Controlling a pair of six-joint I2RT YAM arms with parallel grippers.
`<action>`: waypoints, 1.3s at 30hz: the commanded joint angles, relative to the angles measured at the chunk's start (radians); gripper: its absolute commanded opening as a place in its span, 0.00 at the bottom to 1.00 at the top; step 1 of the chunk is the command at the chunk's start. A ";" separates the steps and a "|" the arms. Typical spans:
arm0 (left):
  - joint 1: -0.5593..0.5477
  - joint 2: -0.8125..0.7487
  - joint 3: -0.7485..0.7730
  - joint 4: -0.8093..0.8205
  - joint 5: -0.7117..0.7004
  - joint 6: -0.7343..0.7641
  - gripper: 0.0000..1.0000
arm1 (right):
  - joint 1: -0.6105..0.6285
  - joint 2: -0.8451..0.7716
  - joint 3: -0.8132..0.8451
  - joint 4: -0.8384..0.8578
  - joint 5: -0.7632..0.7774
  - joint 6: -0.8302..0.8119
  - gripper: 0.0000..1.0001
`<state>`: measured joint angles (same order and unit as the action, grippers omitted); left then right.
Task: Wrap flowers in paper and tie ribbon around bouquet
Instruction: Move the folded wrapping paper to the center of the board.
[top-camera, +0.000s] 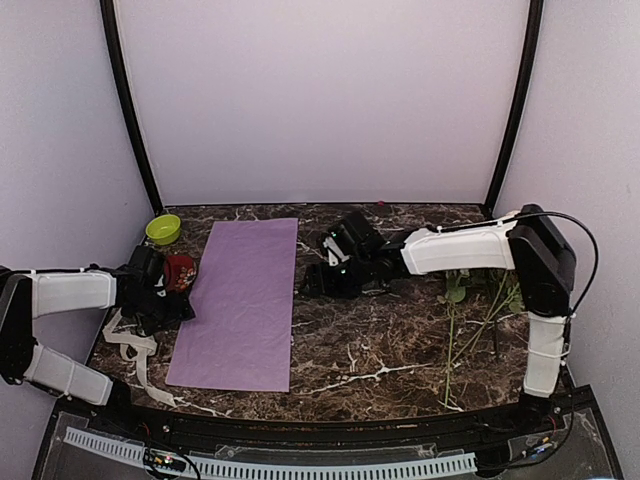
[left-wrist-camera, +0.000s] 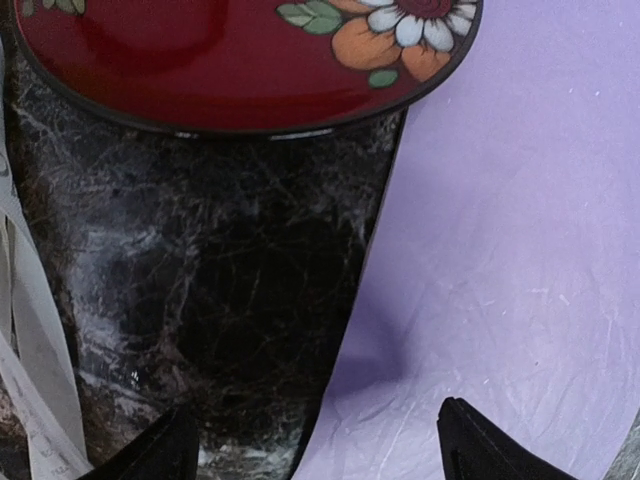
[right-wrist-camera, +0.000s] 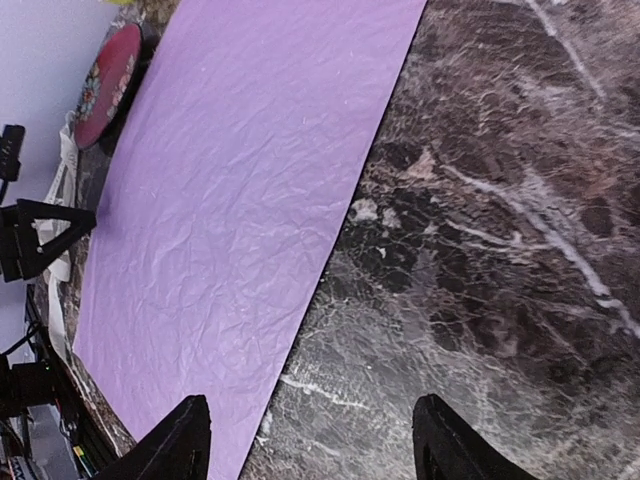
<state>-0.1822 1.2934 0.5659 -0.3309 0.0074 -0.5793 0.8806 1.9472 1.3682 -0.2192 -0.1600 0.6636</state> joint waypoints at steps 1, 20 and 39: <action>0.014 0.037 -0.058 0.082 0.075 -0.052 0.85 | 0.032 0.137 0.132 -0.059 0.001 0.025 0.70; -0.025 0.083 -0.107 0.271 0.299 -0.017 0.65 | 0.044 0.409 0.268 0.227 -0.267 0.279 0.69; -0.288 0.287 0.111 0.394 0.379 0.066 0.40 | -0.025 -0.008 -0.263 0.240 -0.040 0.249 0.66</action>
<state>-0.4152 1.5276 0.6132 0.0708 0.3416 -0.5438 0.8795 2.0277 1.2201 0.0296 -0.2855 0.9180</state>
